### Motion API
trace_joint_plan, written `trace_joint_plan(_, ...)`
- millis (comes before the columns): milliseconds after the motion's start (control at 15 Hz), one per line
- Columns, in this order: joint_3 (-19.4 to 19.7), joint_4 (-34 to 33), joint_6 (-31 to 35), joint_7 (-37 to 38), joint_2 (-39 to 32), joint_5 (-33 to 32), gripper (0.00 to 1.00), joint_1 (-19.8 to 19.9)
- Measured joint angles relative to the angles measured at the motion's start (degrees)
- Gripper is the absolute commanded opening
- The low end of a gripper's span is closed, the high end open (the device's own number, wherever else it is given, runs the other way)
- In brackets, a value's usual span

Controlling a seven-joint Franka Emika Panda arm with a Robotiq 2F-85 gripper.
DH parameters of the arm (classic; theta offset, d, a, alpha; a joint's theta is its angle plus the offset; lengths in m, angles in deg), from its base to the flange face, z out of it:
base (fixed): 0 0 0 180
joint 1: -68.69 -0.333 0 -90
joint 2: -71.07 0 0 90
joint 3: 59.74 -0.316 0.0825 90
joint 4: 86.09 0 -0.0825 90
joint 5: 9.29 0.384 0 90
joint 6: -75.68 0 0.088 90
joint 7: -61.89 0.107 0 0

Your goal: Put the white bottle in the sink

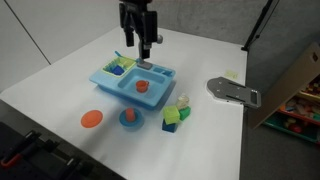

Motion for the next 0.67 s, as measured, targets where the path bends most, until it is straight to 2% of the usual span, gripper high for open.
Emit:
trace_joint_plan(267,2.6,-3.0,-0.4,0.0,-1.7,-0.7,1.00,1.9)
trace_joint_plan(667,2.6,-3.1,0.6,0.0,-2.1,-0.7,1.00,1.9)
